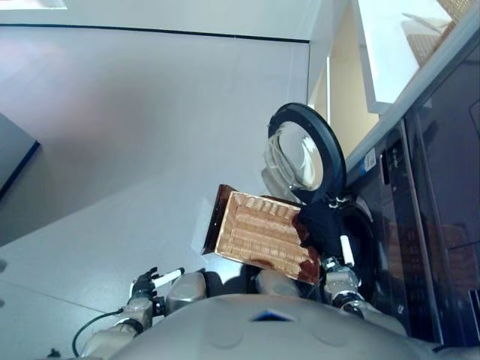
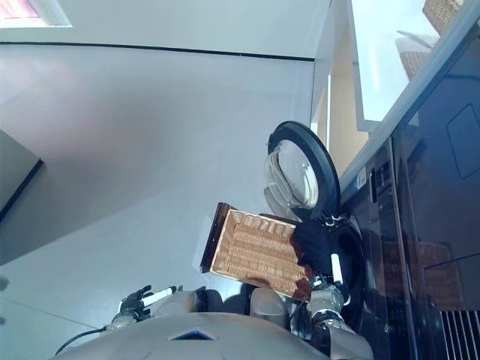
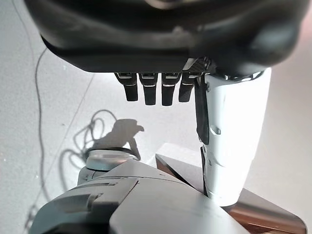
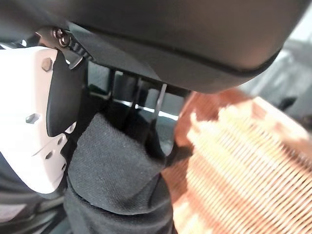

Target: Pick up the clothes and place them into the washing machine

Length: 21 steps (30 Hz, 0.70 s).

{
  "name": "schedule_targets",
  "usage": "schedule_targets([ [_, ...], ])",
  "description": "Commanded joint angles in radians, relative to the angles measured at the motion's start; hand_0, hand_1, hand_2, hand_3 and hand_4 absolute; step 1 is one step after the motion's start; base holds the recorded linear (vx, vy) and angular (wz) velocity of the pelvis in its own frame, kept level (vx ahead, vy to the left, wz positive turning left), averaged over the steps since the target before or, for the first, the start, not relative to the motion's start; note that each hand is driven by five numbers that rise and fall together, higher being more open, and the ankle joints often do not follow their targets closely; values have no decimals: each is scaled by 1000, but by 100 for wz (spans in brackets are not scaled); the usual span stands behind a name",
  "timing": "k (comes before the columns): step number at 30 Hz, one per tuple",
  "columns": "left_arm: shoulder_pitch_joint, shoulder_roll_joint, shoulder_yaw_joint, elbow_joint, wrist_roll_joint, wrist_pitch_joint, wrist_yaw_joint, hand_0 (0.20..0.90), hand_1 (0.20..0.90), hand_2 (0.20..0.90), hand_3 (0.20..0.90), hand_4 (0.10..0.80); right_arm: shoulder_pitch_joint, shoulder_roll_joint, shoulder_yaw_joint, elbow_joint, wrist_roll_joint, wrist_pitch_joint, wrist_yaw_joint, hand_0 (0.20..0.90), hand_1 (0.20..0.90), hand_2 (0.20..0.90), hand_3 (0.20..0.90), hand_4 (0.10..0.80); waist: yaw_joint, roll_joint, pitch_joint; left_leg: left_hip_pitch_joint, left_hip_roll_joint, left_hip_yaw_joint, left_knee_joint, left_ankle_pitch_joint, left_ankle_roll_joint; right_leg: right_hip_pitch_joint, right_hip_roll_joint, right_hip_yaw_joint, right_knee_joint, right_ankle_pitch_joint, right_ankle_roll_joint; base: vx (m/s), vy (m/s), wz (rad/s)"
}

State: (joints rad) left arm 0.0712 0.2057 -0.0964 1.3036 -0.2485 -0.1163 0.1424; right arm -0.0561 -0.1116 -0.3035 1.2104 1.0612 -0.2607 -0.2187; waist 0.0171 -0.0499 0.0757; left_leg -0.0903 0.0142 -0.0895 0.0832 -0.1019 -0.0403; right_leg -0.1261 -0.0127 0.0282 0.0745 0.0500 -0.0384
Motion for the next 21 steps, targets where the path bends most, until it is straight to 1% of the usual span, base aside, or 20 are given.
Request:
schedule_targets([
  [1, 20, -14, 2, 0, -12, -25, 21, 900, 900, 900, 900, 800, -59, -64, 3, -44, -40, -54, 13, 200, 200, 200, 200, 300, 7, 47, -2, -84, 42, 56, -47, 240, -11, 143, 18, 12, 56, -135, 60, 160, 145, -44],
  [2, 25, -13, 0, 4, -7, -26, 21, 900, 900, 900, 900, 800, -59, -60, 7, -49, -40, -53, 14, 200, 200, 200, 200, 300, 9, 51, -5, -63, 33, 50, -42, 224, -3, 147, 11, 19, 61, -146, 64, 146, 163, -81],
  [4, 29, -16, -8, 2, -5, -32, 22, 900, 900, 900, 900, 800, -62, -58, 18, -65, -39, -54, 18, 200, 200, 200, 200, 300, 7, 58, -10, -49, 15, 61, -34, 206, 6, 149, -9, 35, 63, -152, 72, 158, 190, -92],
  [6, 25, -11, -5, -7, -22, -37, 29, 900, 900, 900, 900, 800, -79, -55, 38, -86, -48, -50, 12, 200, 200, 200, 200, 300, 8, 66, -5, -46, 4, 89, -18, 184, 18, 137, -31, 53, 70, -154, 82, 120, 171, -33],
  [8, 22, -3, 3, -19, -46, -48, 41, 900, 900, 900, 900, 800, -101, -48, 57, -100, -54, -44, 8, 200, 200, 200, 200, 300, 18, 68, 8, -55, 4, 135, 1, 156, 33, 101, -43, 70, 95, -153, 93, 15, 152, -76],
  [10, 11, 10, 9, -42, -89, -65, 51, 900, 900, 900, 900, 800, -157, -48, 89, -112, -51, -46, 0, 200, 200, 200, 200, 300, 33, 80, 53, -77, 14, 191, 14, 139, 40, 11, -65, 64, 136, -125, 111, -230, 150, -110],
  [11, -6, 18, 7, -46, -121, -79, 58, 900, 900, 900, 900, 800, -193, -46, 107, -125, -47, -47, -5, 200, 200, 200, 200, 300, 34, 88, 83, -101, 14, 215, 22, 137, 40, -38, -79, 72, 140, -104, 120, -360, 114, -128],
  [12, -21, 20, 5, -49, -146, -88, 66, 900, 900, 900, 900, 800, -227, -43, 123, -135, -45, -44, -10, 200, 200, 200, 200, 300, 34, 99, 105, -125, 17, 237, 30, 133, 37, -80, -100, 88, 127, -68, 133, -291, 52, -105],
  [13, -27, 22, 2, -56, -161, -94, 67, 900, 900, 900, 900, 800, -244, -40, 134, -141, -44, -41, -15, 200, 200, 200, 200, 300, 40, 103, 111, -142, 28, 251, 40, 131, 34, -104, -114, 96, 114, -40, 140, -176, -26, -64],
  [14, -33, 29, 1, -60, -172, -101, 71, 900, 900, 900, 900, 800, -259, -36, 141, -145, -46, -41, -21, 200, 200, 200, 200, 300, 49, 105, 118, -151, 40, 255, 43, 126, 30, -135, -134, 89, 94, -11, 144, -65, -110, -27],
  [15, -32, 34, 1, -61, -182, -103, 75, 900, 900, 900, 900, 800, -265, -33, 143, -149, -50, -40, -31, 200, 200, 200, 200, 300, 63, 100, 129, -155, 55, 261, 49, 117, 25, -162, -170, 48, 58, 16, 147, 5, -131, -27],
  [16, -31, 36, -1, -64, -188, -104, 76, 900, 900, 900, 900, 800, -268, -30, 143, -159, -50, -41, -38, 200, 200, 200, 200, 300, 64, 93, 132, -167, 65, 258, 64, 112, 22, -166, -187, 22, 36, 27, 147, 44, -144, -43],
  [17, -31, 36, -4, -60, -188, -103, 76, 900, 900, 900, 900, 800, -271, -28, 141, -161, -51, -41, -44, 200, 200, 200, 200, 300, 63, 82, 138, -175, 66, 252, 79, 109, 19, -159, -199, 2, 20, 38, 149, 63, -112, -39],
  [18, -33, 34, -6, -55, -185, -99, 76, 900, 900, 900, 900, 800, -273, -23, 136, -160, -50, -41, -50, 200, 200, 200, 200, 300, 59, 71, 145, -183, 59, 240, 92, 109, 18, -147, -203, -8, 6, 48, 151, 44, -100, -16],
  [21, -33, 25, -12, -53, -188, -94, 77, 900, 900, 900, 900, 800, -293, -37, 123, -155, -42, -48, -71, 200, 200, 200, 200, 300, 60, 66, 152, -203, 60, 228, 86, 127, 8, -166, -205, -31, 13, 49, 153, 18, -56, 20],
])
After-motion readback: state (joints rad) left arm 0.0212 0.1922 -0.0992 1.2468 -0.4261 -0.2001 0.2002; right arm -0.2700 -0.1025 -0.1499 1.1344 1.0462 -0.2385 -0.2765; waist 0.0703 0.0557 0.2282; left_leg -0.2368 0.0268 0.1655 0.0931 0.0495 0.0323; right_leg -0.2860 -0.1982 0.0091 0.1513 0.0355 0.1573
